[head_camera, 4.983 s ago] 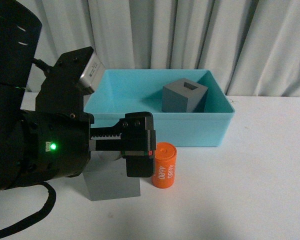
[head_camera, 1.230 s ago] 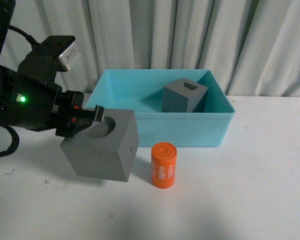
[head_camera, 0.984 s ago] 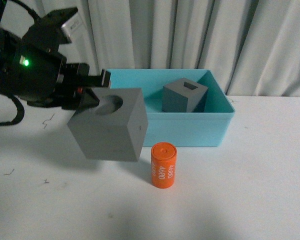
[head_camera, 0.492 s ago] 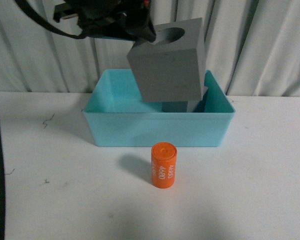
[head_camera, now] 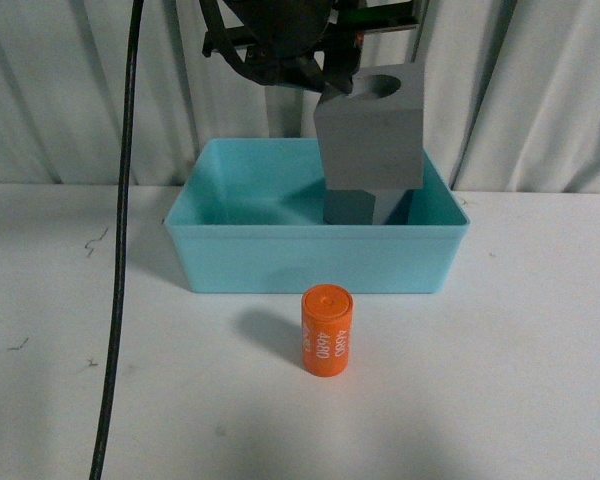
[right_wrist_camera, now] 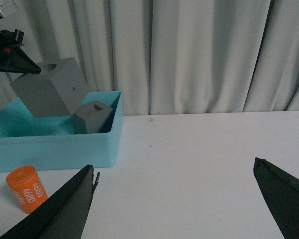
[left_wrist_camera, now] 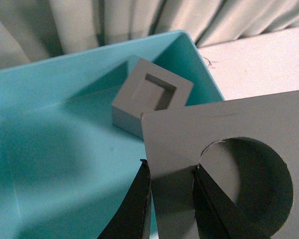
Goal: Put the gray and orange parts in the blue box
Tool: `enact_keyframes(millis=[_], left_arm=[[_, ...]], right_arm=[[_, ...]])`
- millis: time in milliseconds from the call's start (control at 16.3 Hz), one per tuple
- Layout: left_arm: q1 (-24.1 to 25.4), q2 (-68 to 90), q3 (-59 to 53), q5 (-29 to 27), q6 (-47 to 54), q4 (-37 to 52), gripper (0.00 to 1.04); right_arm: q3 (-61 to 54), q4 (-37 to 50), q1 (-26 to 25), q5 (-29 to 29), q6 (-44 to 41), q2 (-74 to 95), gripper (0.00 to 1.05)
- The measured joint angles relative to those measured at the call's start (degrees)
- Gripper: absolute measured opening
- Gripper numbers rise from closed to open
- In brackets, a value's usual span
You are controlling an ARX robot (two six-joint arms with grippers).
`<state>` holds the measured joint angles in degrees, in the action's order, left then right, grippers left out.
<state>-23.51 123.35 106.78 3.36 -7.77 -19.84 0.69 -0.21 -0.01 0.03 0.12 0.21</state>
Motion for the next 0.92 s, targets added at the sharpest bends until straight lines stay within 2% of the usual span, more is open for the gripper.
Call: enact_keyframes(millis=[308, 923], left_arm=[[4.9, 7.9, 11.1, -2.7, 1.6, -2.3, 0.18], [7.2, 10.9, 9.4, -5.2, 8.3, 2.0, 0.18]], right_arm=[[0.0, 0.0, 0.0, 0.0, 0.0, 0.0, 0.98], [0.0, 0.0, 0.0, 0.0, 0.0, 0.0, 0.98]])
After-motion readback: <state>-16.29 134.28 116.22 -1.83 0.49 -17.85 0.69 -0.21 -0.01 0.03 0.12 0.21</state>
